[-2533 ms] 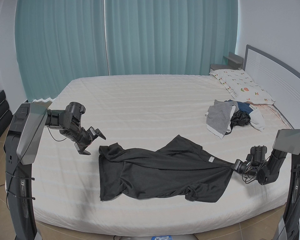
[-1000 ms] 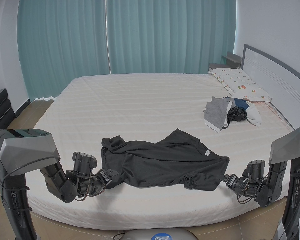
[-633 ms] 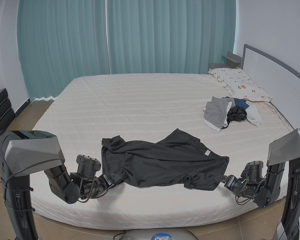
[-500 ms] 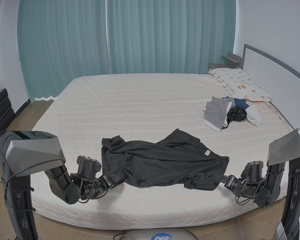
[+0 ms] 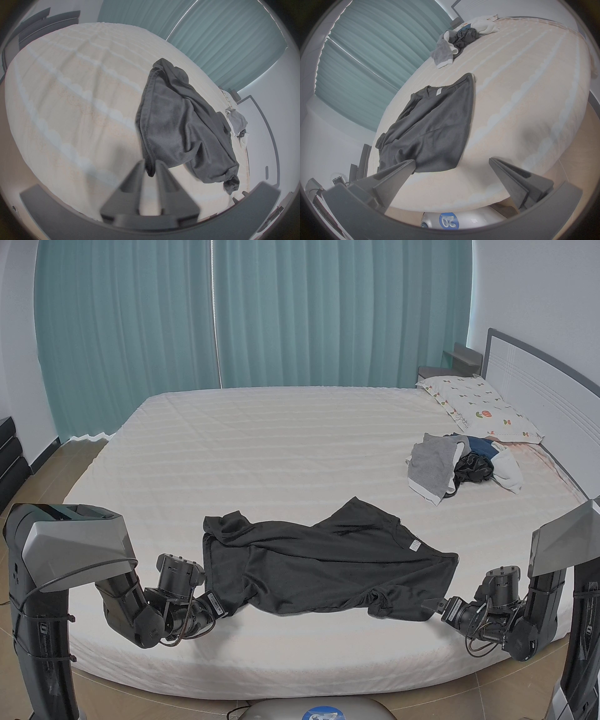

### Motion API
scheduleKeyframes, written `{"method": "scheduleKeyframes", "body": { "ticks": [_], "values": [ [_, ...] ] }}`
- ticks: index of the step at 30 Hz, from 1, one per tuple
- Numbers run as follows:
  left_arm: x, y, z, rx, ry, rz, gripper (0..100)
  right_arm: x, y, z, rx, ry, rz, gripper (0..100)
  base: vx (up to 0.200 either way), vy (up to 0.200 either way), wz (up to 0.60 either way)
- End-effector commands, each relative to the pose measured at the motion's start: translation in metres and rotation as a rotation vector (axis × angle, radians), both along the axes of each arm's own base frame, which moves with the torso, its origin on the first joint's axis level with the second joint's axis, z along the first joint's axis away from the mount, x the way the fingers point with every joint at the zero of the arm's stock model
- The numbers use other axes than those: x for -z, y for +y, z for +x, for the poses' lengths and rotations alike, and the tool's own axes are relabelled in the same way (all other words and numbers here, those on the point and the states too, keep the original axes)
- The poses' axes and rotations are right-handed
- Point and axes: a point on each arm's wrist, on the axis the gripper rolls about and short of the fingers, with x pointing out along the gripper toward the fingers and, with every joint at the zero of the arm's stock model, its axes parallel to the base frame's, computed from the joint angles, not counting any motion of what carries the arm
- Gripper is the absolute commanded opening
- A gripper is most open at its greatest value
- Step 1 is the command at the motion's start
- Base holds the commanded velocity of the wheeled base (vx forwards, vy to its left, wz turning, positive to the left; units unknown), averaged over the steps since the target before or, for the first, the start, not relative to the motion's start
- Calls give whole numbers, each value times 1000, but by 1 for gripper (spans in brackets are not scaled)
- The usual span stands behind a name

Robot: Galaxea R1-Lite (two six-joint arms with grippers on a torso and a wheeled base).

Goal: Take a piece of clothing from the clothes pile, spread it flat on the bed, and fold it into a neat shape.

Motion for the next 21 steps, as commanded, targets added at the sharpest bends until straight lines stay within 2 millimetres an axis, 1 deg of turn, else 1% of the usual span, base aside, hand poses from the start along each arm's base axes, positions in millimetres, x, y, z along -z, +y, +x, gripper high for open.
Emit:
{"method": "scheduleKeyframes", "body": {
  "ticks": [1, 6, 11, 12, 16, 17, 20, 21],
  "values": [
    [2, 6, -2, -20, 14, 3, 0, 5, 5, 1, -17, 10, -1, 100, 0, 0, 0],
    [-10, 23, -10, -65, 7, -8, 0, 10, 8, 12, -18, -8, 2, 100, 0, 0, 0],
    [-21, 28, -17, -73, -3, -15, 0, 15, 5, 23, 0, -18, 1, 100, 0, 0, 0],
    [-21, 28, -17, -71, -2, -15, 0, 16, 4, 25, 4, -20, 0, 0, 0, 0, 0],
    [-21, 28, -17, -74, -5, -10, 0, 17, 2, 33, 28, -42, -3, 0, 0, 0, 0],
    [-22, 28, -18, -78, -3, -10, 0, 17, -5, 38, 55, -53, -4, 0, 0, 0, 0],
    [-24, 30, -22, -95, -1, -21, 0, 14, -13, 43, 84, -77, 1, 0, 0, 0, 0],
    [-27, 33, -25, -114, -2, -36, 0, 11, -19, 47, 107, -94, 7, 0, 0, 0, 0]
  ]
}}
